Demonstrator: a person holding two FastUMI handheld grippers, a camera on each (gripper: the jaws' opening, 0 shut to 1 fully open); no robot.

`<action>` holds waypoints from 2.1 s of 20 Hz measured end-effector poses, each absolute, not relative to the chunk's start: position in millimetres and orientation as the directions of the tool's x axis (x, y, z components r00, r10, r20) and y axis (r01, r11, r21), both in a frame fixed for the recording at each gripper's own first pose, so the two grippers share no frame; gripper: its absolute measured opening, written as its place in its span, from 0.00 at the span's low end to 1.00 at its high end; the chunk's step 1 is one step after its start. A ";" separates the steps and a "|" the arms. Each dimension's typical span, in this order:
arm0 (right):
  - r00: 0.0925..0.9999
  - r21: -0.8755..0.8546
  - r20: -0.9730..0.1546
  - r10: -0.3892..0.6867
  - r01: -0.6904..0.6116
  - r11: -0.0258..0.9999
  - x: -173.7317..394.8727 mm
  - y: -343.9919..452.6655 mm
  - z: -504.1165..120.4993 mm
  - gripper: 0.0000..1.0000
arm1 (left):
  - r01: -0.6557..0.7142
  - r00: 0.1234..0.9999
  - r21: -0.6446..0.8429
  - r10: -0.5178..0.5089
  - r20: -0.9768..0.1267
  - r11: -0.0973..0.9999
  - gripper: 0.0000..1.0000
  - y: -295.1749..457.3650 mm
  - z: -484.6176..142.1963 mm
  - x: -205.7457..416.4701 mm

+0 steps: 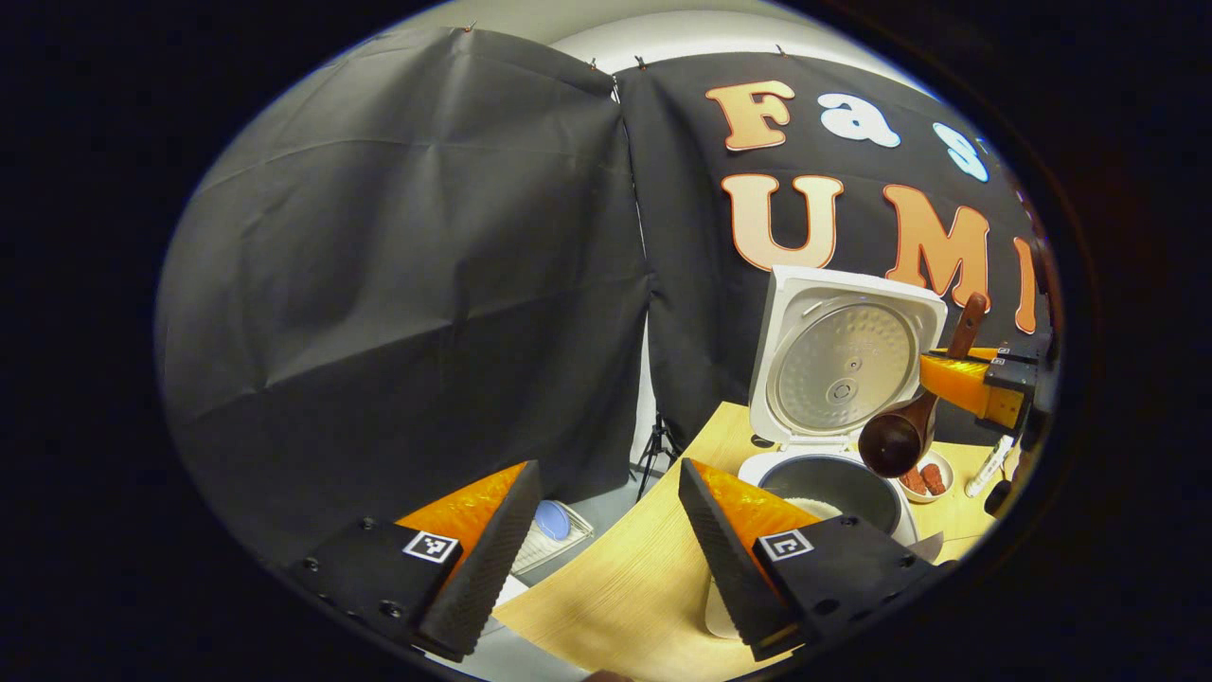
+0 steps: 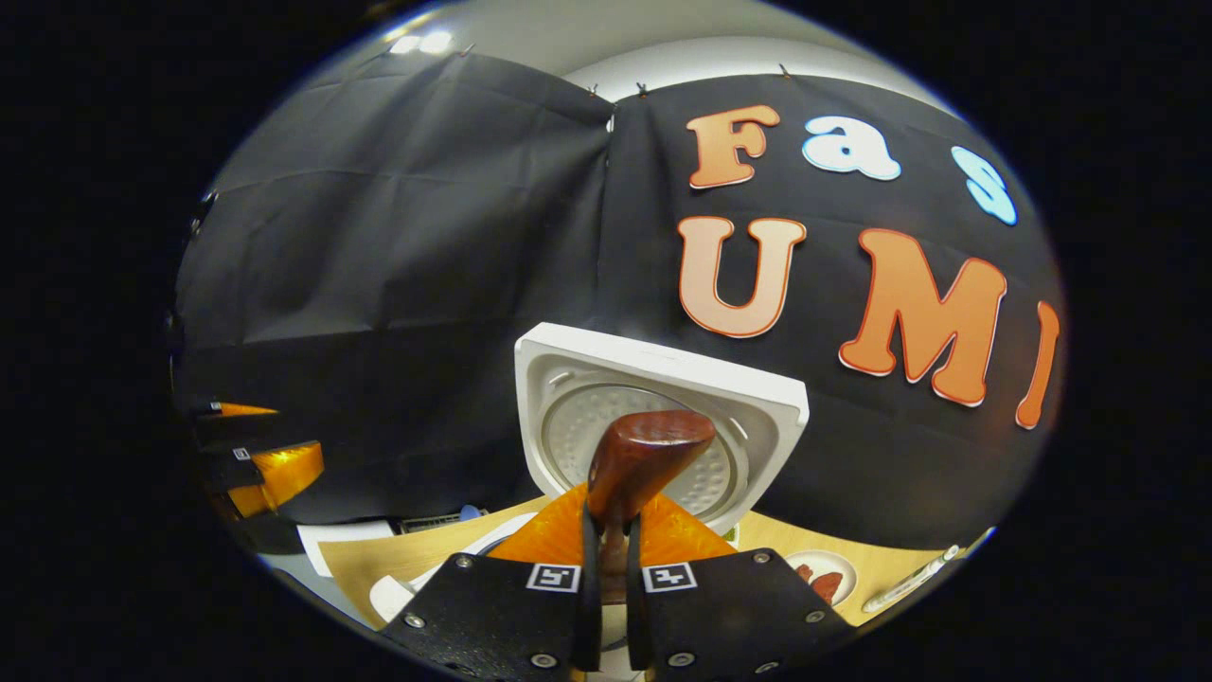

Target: Close the left gripper, press the button to open the rice cooker; take a wooden spoon from the chopstick holder with the right hand, scoop a spoonful of rice and pour it into the rice cooker, then put the wooden spoon back into the chopstick holder.

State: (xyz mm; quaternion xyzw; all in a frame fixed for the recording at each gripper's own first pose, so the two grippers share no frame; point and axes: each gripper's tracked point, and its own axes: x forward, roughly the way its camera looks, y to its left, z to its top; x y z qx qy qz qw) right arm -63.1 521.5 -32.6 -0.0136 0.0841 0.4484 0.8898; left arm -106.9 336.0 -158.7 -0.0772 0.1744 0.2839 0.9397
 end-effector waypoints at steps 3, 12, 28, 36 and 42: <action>0.575 0.233 -0.183 0.797 -0.763 0.604 -59.0 497.3 -33.3 0.10 | -0.556 0.786 -0.059 0.502 -0.362 0.829 0.98 330.4 -153.6 -106.3; 0.624 0.565 -0.283 0.729 -0.506 0.652 -35.3 375.9 -65.4 0.10 | -0.492 0.838 -0.085 0.445 -0.315 0.866 0.99 281.0 -134.5 -90.1; 0.788 0.539 -0.474 0.392 -0.092 0.837 -25.1 117.4 -156.7 0.10 | -0.345 0.905 -0.039 0.322 -0.278 0.938 0.99 154.0 -104.7 -29.2; 0.771 0.503 -0.577 0.271 0.074 0.861 -51.4 30.1 -207.8 0.10 | -0.235 0.940 -0.021 0.221 -0.259 0.972 0.99 89.1 -87.7 1.5; 0.742 0.482 -0.626 0.239 0.127 0.867 -63.0 6.8 -243.6 0.10 | -0.253 0.935 -0.021 0.239 -0.262 0.967 0.99 89.1 -81.6 9.3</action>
